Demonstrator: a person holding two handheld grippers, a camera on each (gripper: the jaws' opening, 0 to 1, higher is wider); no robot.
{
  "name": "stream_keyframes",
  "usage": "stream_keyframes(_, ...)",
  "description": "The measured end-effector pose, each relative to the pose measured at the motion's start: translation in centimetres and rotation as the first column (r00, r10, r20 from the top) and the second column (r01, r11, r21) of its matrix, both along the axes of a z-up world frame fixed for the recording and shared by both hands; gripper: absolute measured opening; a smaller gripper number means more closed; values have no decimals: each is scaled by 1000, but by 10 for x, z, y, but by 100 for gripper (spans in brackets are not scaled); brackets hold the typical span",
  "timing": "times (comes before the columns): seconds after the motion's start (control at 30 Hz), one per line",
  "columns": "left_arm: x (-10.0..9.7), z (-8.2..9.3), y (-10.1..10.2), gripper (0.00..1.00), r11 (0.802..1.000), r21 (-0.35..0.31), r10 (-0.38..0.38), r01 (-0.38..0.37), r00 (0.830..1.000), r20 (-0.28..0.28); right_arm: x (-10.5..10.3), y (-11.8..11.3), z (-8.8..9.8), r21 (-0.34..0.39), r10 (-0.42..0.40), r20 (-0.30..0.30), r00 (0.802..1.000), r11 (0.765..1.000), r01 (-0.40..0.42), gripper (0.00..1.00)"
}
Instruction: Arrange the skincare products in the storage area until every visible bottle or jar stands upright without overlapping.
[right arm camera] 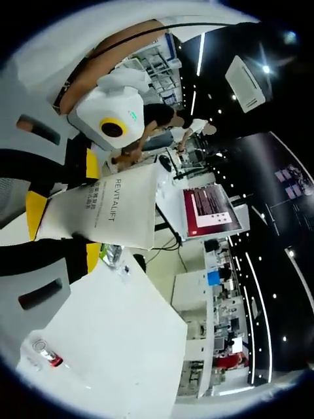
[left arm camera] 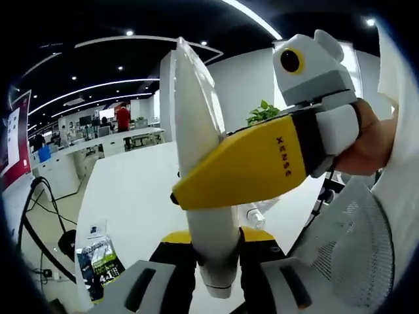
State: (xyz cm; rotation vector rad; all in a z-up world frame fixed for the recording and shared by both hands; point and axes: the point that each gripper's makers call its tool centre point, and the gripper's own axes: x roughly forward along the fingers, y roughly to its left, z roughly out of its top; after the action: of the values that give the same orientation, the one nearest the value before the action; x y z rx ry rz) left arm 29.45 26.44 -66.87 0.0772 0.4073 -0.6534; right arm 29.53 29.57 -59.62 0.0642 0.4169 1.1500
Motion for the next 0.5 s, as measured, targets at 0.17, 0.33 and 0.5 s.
stream_keyframes(0.17, 0, -4, 4, 25, 1000, 27, 9, -9, 1000, -9, 8, -3, 6, 4, -13, 23, 1000, 1000, 13, 29)
stream_keyframes(0.33, 1, -9, 4, 34, 999, 41, 14, -12, 1000, -28, 29, -17, 12, 4, -62, 57, 996, 998, 61, 29)
stream_keyframes(0.5, 1, -14, 3, 39, 999, 53, 14, -11, 999, -44, 50, -35, 13, -4, -104, 67, 992, 995, 104, 29)
